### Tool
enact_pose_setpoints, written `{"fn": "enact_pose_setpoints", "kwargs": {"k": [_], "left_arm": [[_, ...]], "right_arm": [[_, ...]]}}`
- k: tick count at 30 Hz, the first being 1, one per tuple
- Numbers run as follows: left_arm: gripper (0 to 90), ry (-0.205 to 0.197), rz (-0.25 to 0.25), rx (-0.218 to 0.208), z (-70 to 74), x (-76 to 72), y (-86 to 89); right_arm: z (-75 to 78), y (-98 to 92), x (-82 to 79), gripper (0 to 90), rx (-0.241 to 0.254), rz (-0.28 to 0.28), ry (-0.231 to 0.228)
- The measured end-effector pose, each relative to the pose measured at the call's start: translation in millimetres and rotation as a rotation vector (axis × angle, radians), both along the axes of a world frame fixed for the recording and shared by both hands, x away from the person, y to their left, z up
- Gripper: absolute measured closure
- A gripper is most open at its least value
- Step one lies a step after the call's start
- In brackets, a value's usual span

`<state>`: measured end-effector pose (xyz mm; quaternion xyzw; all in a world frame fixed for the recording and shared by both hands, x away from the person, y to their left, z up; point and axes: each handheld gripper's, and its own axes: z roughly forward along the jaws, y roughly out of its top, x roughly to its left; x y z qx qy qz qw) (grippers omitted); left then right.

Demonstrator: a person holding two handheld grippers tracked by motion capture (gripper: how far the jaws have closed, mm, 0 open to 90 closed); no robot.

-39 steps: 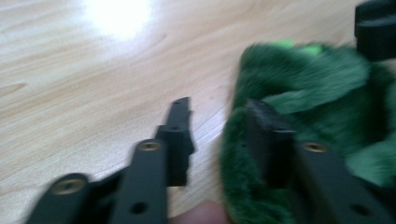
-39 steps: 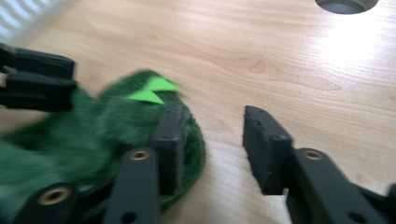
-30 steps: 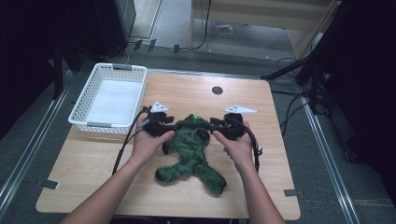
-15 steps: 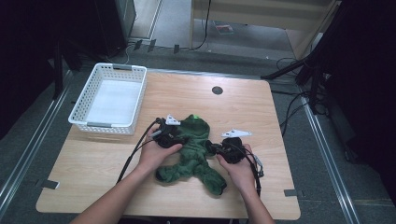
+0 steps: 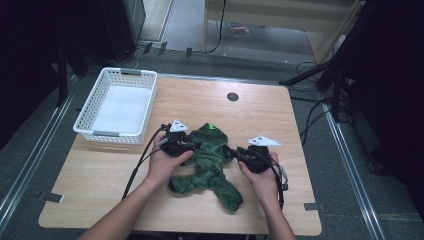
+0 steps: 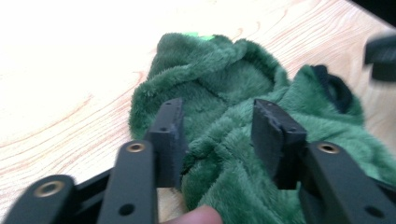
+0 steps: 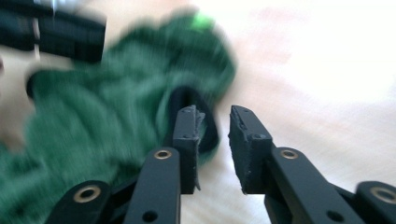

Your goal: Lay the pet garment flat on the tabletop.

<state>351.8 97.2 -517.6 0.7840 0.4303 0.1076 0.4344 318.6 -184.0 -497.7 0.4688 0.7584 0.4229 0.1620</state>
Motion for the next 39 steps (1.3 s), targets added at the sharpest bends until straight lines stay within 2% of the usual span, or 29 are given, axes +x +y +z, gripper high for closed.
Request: {"fn": "enact_pose_setpoints", "kwargs": {"k": [2,3,5,6,7,8,10,11,12,15,19,22,24,27,32,33,34,35,36,38,39], "left_arm": [[62.0,0.011,-0.014,0.009,-3.6,0.6,-2.7],[63.0,0.023,-0.021,0.013,-6.3,0.8,-5.8],[63.3,0.035,-0.036,0.038,-12.3,0.2,-12.8],[63.2,0.039,-0.046,0.052,-14.9,-0.2,-15.7],[62.8,0.043,-0.051,0.069,-17.0,-0.7,-18.1],[62.2,0.039,-0.047,0.083,-19.3,-1.3,-19.4],[61.7,0.038,-0.041,0.088,-20.8,-1.5,-17.5],[61.2,0.034,-0.043,0.102,-21.4,-1.1,-15.4],[61.1,0.027,-0.044,0.109,-22.1,-1.3,-14.0],[60.7,0.016,-0.046,0.12,-24.5,-0.8,-12.1],[60.8,0.008,-0.021,0.113,-26.0,0.2,-14.4],[61.0,0.004,-0.001,0.116,-26.2,2.8,-16.0],[61.1,0.007,0.014,0.107,-26.5,6.1,-16.3],[61.3,0.008,0.039,0.103,-26.7,14.0,-15.5],[63.2,-0.005,0.086,0.093,-27.8,30.5,-15.3],[62.6,-0.001,0.082,0.076,-27.0,33.8,-14.2],[59.5,-0.01,0.078,0.027,-25.7,36.1,-11.7],[54.3,-0.022,0.079,-0.011,-22.9,36.9,-7.7],[50.9,-0.036,0.088,-0.027,-18.7,36.1,-3.2],[49.2,-0.07,0.106,-0.058,-9.9,31.3,6.5],[49.9,-0.073,0.117,-0.067,-6.6,28.2,10.4]], "right_arm": [[17.0,5.9,-3.2,73.2,-0.013,-0.056,-0.102],[24.3,12.5,-3.5,73.2,-0.01,-0.047,-0.138],[31.8,29.9,-0.9,73.1,-0.015,-0.003,-0.154],[30.8,43.6,4.4,72.9,-0.034,0.041,-0.14],[25.6,53.3,10.7,72.6,-0.038,0.084,-0.1],[17.3,60.4,17.4,73.2,-0.047,0.105,-0.062],[-2.8,66.8,26.1,74.9,-0.088,0.097,0.005],[-10.0,66.0,26.6,75.1,-0.081,0.101,0.024],[-15.4,64.2,24.8,75.7,-0.069,0.102,0.032],[-26.2,56.2,18.0,76.9,-0.088,0.081,0.04],[-36.3,47.3,11.6,79.4,-0.136,0.064,0.038],[-40.0,45.2,12.4,80.8,-0.135,0.062,0.041],[-41.4,46.4,15.0,82.8,-0.146,0.056,0.029],[-44.7,46.2,21.7,86.6,-0.135,0.031,0.021],[-44.5,45.4,38.7,87.3,-0.119,-0.001,0.042],[-44.2,46.2,41.8,87.2,-0.119,-0.009,0.044],[-43.0,46.8,44.9,86.2,-0.121,-0.01,0.054],[-40.5,47.6,47.1,82.9,-0.123,-0.009,0.069],[-36.9,47.1,47.8,78.6,-0.113,-0.003,0.07],[-26.9,43.5,44.1,77.8,-0.061,-0.001,0.037],[-21.7,41.6,41.8,78.4,-0.048,0.001,0.006]]}}
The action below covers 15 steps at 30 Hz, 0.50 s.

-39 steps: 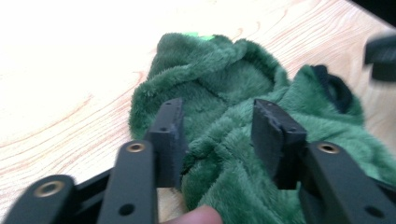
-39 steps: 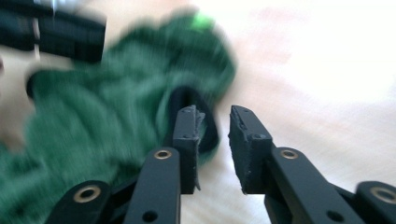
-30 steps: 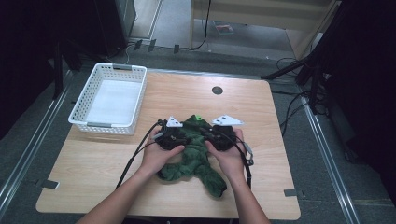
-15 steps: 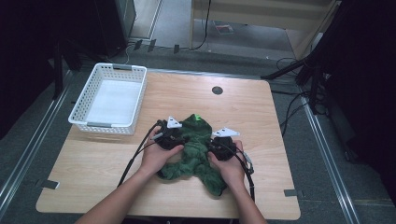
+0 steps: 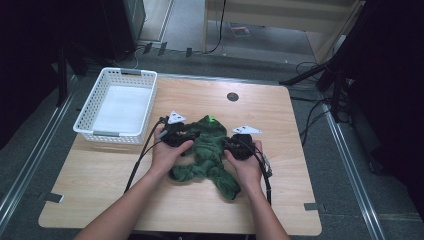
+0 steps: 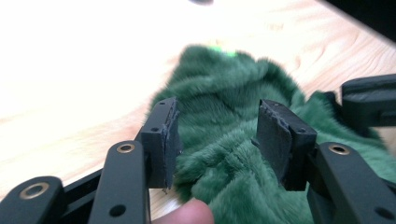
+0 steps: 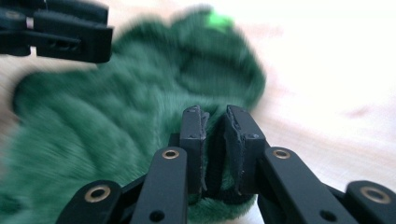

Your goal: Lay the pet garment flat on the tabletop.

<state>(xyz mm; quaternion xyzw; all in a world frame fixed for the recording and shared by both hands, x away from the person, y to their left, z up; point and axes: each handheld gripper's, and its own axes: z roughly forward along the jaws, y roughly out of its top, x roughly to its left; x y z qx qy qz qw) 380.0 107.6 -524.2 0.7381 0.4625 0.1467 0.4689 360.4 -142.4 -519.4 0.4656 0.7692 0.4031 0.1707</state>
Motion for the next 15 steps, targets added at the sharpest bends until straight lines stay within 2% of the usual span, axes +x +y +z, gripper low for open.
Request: {"fn": "enact_pose_setpoints", "kwargs": {"k": [3,4,5,7,9,11,13,15], "left_arm": [[60.0,0.043,-0.018,-0.011,3.5,-9.8,4.7],[63.5,0.056,-0.037,0.011,2.5,-13.0,2.0],[66.1,0.059,-0.055,0.051,0.6,-16.0,-1.7],[68.5,0.075,-0.075,0.125,-5.8,-19.1,-9.4],[68.8,0.106,-0.075,0.157,-13.1,-17.8,-12.2],[68.7,0.116,-0.063,0.157,-18.2,-15.8,-11.4],[68.9,0.107,-0.056,0.153,-19.6,-13.3,-10.2],[68.9,0.104,-0.051,0.16,-19.8,-9.7,-11.4]], "right_arm": [[10.8,0.6,-3.2,80.4,0.036,0.016,-0.049],[11.9,3.6,-3.1,80.5,0.035,0.034,-0.068],[12.0,8.2,-2.8,80.4,0.029,0.058,-0.075],[6.3,20.8,-0.2,80.1,-0.022,0.11,-0.055],[-4.2,30.5,3.6,80.0,-0.072,0.124,-0.005],[-14.6,30.9,8.0,80.6,-0.068,0.101,0.058],[-18.8,26.4,10.8,81.8,-0.031,0.086,0.08],[-19.6,25.1,14.4,82.6,-0.036,0.08,0.083]]}}
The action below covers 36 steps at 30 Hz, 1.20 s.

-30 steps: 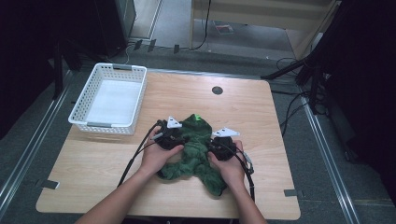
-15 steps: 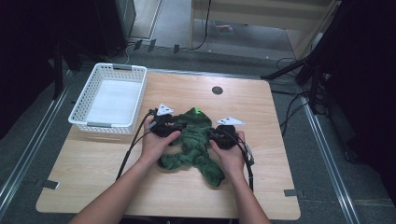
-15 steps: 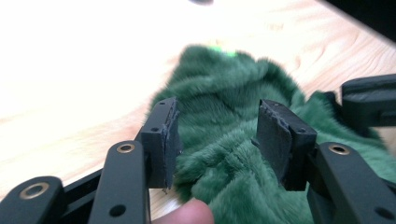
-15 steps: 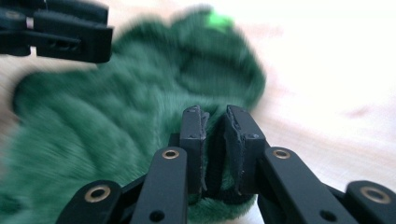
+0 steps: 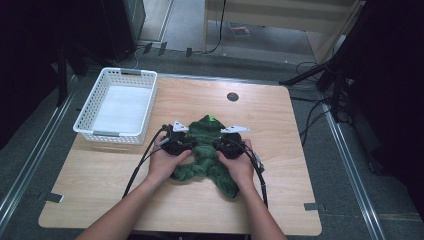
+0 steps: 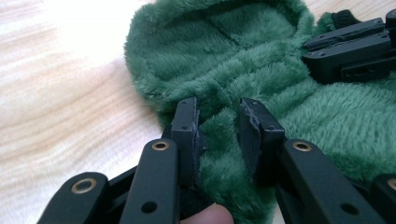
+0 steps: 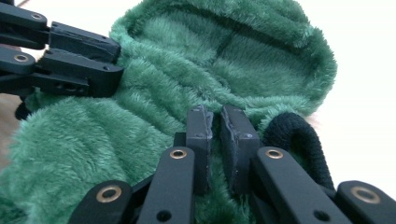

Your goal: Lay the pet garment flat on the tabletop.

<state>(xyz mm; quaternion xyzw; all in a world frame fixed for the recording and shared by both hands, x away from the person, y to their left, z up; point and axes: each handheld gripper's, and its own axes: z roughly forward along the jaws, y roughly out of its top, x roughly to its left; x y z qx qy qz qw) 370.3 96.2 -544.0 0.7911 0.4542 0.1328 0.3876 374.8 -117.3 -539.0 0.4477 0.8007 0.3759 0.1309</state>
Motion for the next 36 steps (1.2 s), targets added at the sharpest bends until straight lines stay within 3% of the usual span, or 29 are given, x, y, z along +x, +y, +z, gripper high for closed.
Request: {"fn": "enact_pose_setpoints", "kwargs": {"k": [7,10,13,17,21,25,27,29,32,34,36], "left_arm": [[67.6,-0.001,0.049,0.007,0.8,21.0,-4.6],[56.1,-0.012,0.067,-0.026,6.6,20.7,0.4],[48.9,-0.069,0.049,-0.07,18.5,4.9,10.6],[47.4,-0.086,-0.005,-0.091,27.6,-29.1,24.5],[45.8,-0.077,-0.018,-0.121,28.5,-70.5,40.9],[43.3,-0.086,-0.005,-0.108,18.6,-101.8,48.0],[38.9,-0.1,-0.014,-0.07,15.3,-106.6,46.3],[36.0,-0.087,-0.015,-0.069,11.7,-106.8,45.2],[34.4,-0.072,-0.033,-0.024,4.5,-107.0,39.3],[40.4,-0.064,-0.061,0.004,0.2,-107.4,35.0],[58.0,-0.057,-0.08,0.021,-2.5,-107.2,33.2]], "right_arm": [[-1.4,2.4,23.3,83.1,0.028,-0.036,0.02],[5.1,-0.7,25.3,72.9,0.07,-0.034,0.011],[21.3,-8.1,10.4,67.3,0.125,-0.027,-0.036],[40.1,-18.4,-26.2,61.4,0.136,0.02,-0.072],[41.8,-32.6,-69.4,54.9,0.101,0.051,-0.089],[35.6,-49.7,-102.0,46.0,0.101,-0.019,-0.092],[27.9,-53.5,-110.9,41.1,0.116,-0.047,-0.062],[18.2,-52.2,-114.5,39.2,0.125,-0.058,0.006],[7.7,-43.1,-117.1,39.4,0.076,-0.048,0.037],[4.1,-37.7,-116.8,48.1,0.033,-0.046,0.04],[2.4,-37.1,-115.2,62.8,0.001,-0.037,0.028]]}}
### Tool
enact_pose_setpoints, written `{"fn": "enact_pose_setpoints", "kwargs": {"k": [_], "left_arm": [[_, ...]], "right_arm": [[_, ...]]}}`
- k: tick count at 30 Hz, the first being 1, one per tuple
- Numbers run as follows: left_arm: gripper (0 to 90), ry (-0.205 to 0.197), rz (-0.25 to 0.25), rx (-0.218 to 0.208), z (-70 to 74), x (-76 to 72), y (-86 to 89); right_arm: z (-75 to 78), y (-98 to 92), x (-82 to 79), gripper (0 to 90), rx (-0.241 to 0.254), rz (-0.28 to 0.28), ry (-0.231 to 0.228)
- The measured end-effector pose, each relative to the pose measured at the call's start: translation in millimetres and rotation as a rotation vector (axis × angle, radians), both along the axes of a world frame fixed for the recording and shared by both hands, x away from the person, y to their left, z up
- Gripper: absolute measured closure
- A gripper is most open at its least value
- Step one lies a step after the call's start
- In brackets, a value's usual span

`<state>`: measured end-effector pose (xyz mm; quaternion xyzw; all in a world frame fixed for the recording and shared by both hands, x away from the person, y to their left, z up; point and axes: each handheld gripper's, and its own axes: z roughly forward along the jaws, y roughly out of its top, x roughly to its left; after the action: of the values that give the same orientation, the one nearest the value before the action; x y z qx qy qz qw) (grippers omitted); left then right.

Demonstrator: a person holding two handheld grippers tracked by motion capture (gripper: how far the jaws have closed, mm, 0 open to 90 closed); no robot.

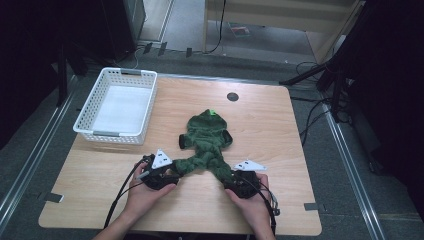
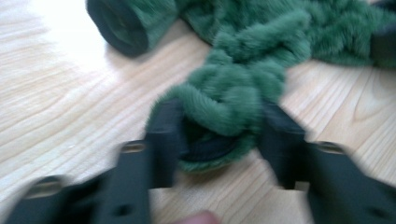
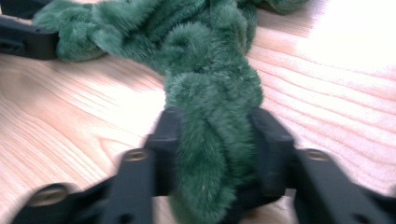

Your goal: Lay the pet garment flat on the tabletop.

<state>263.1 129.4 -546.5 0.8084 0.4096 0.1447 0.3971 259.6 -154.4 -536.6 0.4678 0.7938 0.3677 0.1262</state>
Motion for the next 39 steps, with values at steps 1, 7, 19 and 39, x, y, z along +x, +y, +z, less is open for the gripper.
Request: {"fn": "enact_pose_setpoints", "kwargs": {"k": [1,7,19,39], "left_arm": [[66.7,0.01,-0.009,-0.009,0.0,0.6,0.3],[82.5,-0.002,-0.04,-0.107,22.3,3.1,11.6],[80.9,0.04,-0.042,-0.373,65.5,14.5,47.3],[46.0,0.237,-0.311,-0.064,28.2,6.2,29.7]], "right_arm": [[0.5,-1.6,1.2,71.7,0.003,0.002,-0.001],[30.1,-12.4,6.7,80.9,0.084,0.012,-0.117],[89.4,-8.3,11.6,77.9,0.219,0.099,-0.296],[16.5,-30.9,-2.8,45.5,0.109,0.176,0.004]]}}
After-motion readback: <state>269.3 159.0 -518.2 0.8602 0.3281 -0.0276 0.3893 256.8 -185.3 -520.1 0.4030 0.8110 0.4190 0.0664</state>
